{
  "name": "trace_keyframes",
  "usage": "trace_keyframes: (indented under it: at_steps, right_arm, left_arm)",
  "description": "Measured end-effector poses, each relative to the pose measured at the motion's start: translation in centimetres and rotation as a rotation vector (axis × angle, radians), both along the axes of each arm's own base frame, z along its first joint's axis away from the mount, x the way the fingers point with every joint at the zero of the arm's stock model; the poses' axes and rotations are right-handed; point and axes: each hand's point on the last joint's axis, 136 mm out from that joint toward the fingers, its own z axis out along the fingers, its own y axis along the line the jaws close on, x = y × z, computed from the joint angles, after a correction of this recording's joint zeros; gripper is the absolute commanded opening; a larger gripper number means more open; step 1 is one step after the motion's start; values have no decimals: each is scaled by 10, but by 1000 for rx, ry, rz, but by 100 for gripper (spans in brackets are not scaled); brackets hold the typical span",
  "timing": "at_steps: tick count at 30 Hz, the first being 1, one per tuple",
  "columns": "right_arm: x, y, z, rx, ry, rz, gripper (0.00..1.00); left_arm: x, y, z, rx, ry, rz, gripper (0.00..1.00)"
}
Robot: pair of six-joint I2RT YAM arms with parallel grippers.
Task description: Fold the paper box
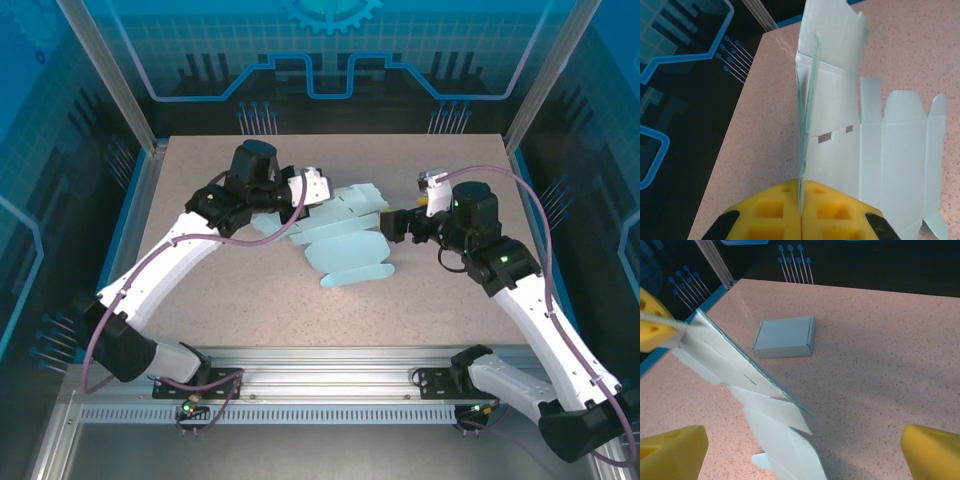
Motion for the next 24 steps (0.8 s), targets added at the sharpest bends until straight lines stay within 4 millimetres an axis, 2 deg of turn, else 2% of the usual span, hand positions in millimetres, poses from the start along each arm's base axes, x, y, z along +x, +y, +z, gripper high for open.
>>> trace_keyframes:
  at_steps: [3, 6, 8, 10, 13, 14, 16, 19, 21, 24]
  right_arm:
    - [3, -6, -3, 32, 30, -43, 100]
    - [4, -8, -7, 77, 71, -72, 99]
    - [3, -7, -10, 110, 109, -93, 94]
    - [2, -8, -14, 145, 152, -120, 84]
    - [0, -10, -24, 223, 237, -169, 78]
    - [0, -10, -29, 249, 268, -183, 76]
    - [1, -6, -44, 321, 340, -195, 64]
    - [0, 3, -72, 419, 470, -211, 54]
    - [-1, 6, -84, 459, 526, -232, 49]
    - [2, 4, -89, 517, 554, -272, 46]
  left_arm:
    - [3, -16, -18, 35, -13, -28, 0]
    - [4, -39, -46, 78, -38, -56, 0]
    - [4, -54, -72, 108, -62, -65, 0]
    - [5, -65, -94, 130, -80, -63, 0]
    - [12, -76, -117, 154, -118, -40, 0]
    - [14, -79, -120, 160, -138, -34, 0]
    - [20, -83, -123, 167, -185, -16, 0]
    - [26, -89, -117, 158, -268, 11, 0]
    - [28, -93, -112, 146, -321, 26, 0]
    - [30, -94, -113, 143, -375, 48, 0]
